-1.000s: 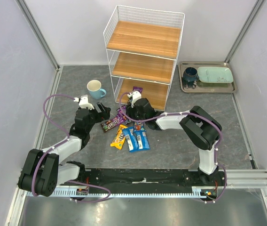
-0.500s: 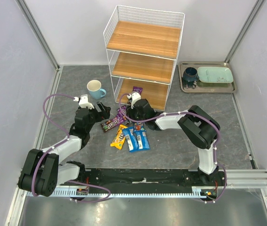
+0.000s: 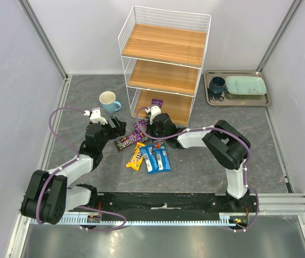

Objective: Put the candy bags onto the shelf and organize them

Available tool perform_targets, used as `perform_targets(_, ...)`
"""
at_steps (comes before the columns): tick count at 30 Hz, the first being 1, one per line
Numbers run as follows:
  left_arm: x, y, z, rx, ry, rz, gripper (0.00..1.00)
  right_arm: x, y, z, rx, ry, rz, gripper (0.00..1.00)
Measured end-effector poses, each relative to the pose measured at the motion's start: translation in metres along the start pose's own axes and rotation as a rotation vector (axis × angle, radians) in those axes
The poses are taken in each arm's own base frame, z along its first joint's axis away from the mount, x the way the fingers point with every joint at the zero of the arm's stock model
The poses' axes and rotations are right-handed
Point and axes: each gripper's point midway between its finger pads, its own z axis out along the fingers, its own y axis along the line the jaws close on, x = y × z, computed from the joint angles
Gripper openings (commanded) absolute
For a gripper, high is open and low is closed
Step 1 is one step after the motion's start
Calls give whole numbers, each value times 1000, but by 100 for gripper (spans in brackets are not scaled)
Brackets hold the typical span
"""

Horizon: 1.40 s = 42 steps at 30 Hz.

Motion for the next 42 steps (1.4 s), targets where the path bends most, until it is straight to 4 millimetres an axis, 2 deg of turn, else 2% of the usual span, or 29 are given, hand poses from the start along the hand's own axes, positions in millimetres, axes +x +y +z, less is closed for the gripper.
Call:
perform_targets(4,0,0,0,0,0,0,94,-1,2,0,-9,-2,8,1)
perform_targets(13,-1,0,0,1,-2,0,94,-1,5,-3,-24,7,14,0)
perform_targets(16,-1,0,0,1,-1,0,94,-6,7,-11,-28,15,14,0)
perform_targets(22,-1,-1,1,2,0,0,94,-42,12,-48,-42,-71,28,0)
perform_targets(25,0,0,1,0,3,0,94,-59,1,-70,-20,-129,53,0)
perform_targets(29,0,0,1,0,3,0,94,-68,-27,-85,81,-183,93,0)
perform_targets(36,0,0,1,0,3,-1,94,-48,-61,-88,246,-200,166,0)
perform_targets(42,0,0,1,0,4,-1,94,-57,-82,-87,362,-283,225,0)
